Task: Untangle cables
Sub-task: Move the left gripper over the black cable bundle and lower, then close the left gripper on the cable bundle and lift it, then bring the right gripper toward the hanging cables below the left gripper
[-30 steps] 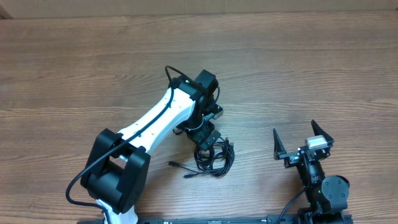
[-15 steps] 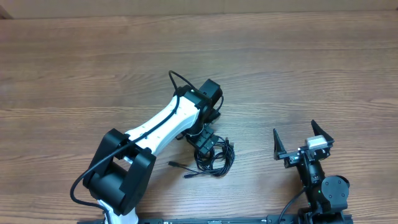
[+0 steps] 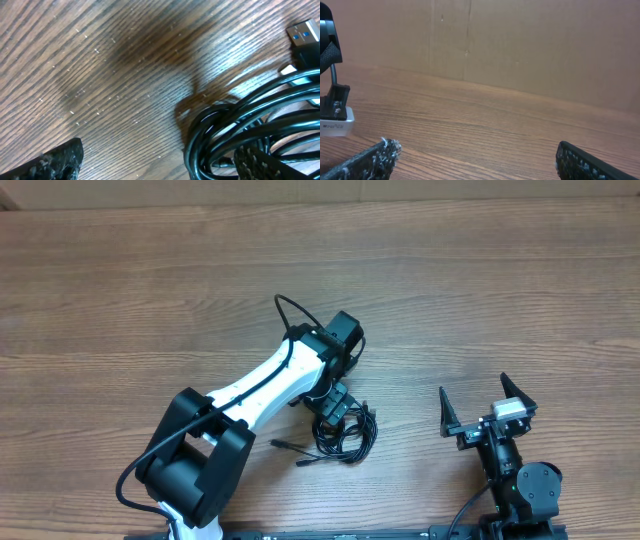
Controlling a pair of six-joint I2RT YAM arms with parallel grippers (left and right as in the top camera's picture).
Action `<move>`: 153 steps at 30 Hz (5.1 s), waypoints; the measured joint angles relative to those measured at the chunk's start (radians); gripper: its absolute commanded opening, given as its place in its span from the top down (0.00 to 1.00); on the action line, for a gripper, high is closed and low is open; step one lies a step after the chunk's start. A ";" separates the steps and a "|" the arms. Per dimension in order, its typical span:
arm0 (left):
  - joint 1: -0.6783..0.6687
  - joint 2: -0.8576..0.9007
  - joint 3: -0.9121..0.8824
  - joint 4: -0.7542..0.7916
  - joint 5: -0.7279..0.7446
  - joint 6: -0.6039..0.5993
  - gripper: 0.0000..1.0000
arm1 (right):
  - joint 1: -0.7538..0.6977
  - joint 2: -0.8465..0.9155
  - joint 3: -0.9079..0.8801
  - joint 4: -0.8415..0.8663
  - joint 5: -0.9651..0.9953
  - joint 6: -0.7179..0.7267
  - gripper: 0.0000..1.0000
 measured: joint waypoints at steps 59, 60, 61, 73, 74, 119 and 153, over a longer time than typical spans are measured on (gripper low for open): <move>-0.013 -0.385 -0.088 0.242 -0.146 -0.209 0.96 | 0.000 0.000 0.000 0.000 0.000 0.000 0.00; -0.013 -0.407 -0.088 0.246 -0.147 -0.209 0.96 | 0.000 0.000 0.000 0.000 0.000 0.000 0.00; -0.013 -0.431 -0.087 0.249 -0.147 -0.209 0.96 | 0.000 0.000 0.000 0.000 0.000 0.000 0.00; -0.013 -0.535 -0.087 0.260 -0.153 -0.209 0.96 | 0.000 0.000 0.000 0.000 0.000 0.000 0.00; -0.013 -0.545 -0.087 0.265 -0.148 -0.208 0.96 | 0.000 0.000 0.000 0.000 0.000 0.000 0.00; -0.013 -0.582 -0.087 0.334 0.075 0.000 0.96 | 0.000 0.056 0.688 -0.661 -0.085 0.420 0.00; -0.158 -0.581 -0.087 0.431 0.172 0.114 0.96 | 0.000 0.803 1.243 -1.217 -0.281 0.467 0.00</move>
